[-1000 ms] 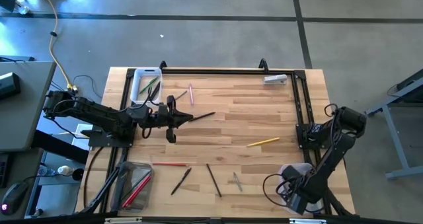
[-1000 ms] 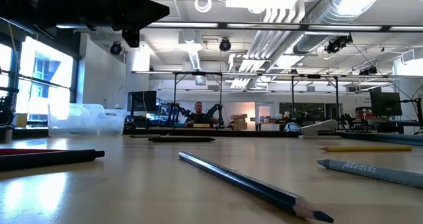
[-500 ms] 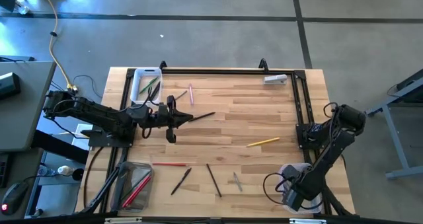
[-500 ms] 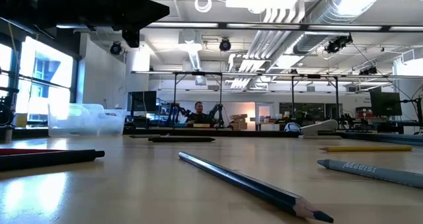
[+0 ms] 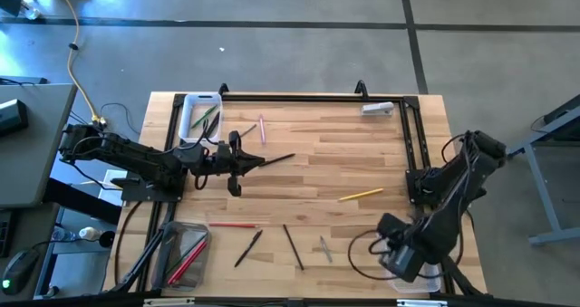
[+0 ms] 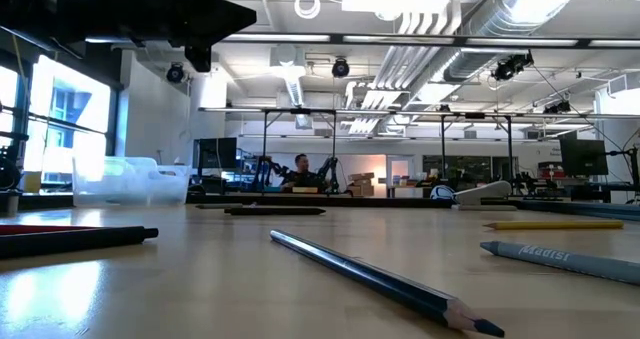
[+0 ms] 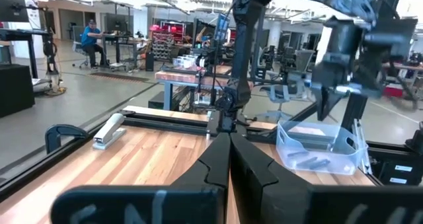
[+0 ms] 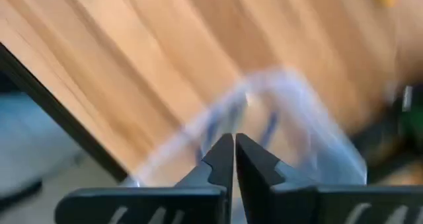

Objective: Sort crayons/erasers/pens/pencils in bins
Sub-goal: Put the red pencil into the black bin

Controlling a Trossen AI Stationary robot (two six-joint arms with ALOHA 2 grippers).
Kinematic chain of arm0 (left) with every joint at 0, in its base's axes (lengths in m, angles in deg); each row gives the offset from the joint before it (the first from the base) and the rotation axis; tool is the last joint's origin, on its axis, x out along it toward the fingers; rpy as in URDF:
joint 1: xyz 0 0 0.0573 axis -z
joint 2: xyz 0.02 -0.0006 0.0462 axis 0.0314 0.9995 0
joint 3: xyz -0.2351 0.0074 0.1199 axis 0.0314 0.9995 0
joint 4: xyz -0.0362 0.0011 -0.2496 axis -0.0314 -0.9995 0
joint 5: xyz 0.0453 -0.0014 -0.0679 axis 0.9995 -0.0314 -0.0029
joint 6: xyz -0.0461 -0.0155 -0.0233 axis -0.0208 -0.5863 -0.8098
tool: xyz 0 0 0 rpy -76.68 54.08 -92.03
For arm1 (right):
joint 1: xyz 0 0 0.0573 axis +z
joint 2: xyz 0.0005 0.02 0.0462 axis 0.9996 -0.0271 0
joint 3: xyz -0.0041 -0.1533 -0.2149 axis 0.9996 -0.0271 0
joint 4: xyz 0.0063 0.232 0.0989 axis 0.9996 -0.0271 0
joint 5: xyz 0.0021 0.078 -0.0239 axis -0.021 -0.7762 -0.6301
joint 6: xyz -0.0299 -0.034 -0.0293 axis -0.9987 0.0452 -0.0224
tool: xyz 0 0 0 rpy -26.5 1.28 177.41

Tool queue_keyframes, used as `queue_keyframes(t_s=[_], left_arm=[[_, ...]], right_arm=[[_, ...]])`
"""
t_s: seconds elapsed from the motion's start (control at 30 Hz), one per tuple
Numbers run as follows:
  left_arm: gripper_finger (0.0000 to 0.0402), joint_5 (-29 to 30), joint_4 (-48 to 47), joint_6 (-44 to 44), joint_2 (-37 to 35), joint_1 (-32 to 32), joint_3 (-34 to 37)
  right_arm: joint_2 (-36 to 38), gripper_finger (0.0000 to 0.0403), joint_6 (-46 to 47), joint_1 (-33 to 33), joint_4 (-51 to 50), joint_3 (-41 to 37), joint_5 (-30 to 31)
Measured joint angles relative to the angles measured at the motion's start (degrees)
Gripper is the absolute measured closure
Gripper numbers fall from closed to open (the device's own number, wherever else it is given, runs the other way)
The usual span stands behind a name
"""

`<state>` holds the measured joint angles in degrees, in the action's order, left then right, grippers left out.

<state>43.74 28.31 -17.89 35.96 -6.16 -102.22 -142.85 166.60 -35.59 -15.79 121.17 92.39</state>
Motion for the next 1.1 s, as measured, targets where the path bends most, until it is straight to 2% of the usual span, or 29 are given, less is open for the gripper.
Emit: queue_keyframes(t_s=[0.07, 0.2, 0.47, 0.57, 0.63, 0.77, 0.97, 1.1], left_arm=[[0.0401, -0.06, -0.07, 0.00, 0.00, 0.00, 0.00], [0.0401, -0.18, -0.20, 0.00, 0.02, 0.00, 0.02], [0.0401, -0.21, -1.03, 0.53, 0.02, 0.00, 0.02], [0.0401, -0.20, -2.29, 1.07, 0.02, 0.00, 0.04], [0.0401, -0.20, -2.41, 1.07, 0.02, 0.00, 0.04], [0.0401, -0.86, -2.86, 1.53, 0.02, -0.02, 0.04], [0.0401, -12.96, -6.41, 1.99, 0.02, 0.01, 0.01], [0.0401, -15.29, -17.10, 1.99, 0.02, 1.52, -4.11]], right_arm=[[1.59, 0.0390, -3.04, -1.68, 0.93, 0.01, 5.56], [2.72, 0.0401, -14.80, -6.65, 3.16, 0.03, 11.57], [1.61, 0.0402, -44.55, -18.60, 14.31, -0.03, 12.93], [1.76, 0.0403, -51.16, -21.80, 18.88, -4.13, 12.22], [2.20, 0.0403, -54.60, -24.10, 25.98, -9.00, 9.69], [2.54, 0.0403, -60.42, -28.42, 47.47, -20.37, 4.64], [2.54, 0.0403, -69.89, -35.29, 73.11, -32.40, 4.48], [2.56, 0.0403, -76.97, -40.68, 84.28, -36.36, 4.65]])
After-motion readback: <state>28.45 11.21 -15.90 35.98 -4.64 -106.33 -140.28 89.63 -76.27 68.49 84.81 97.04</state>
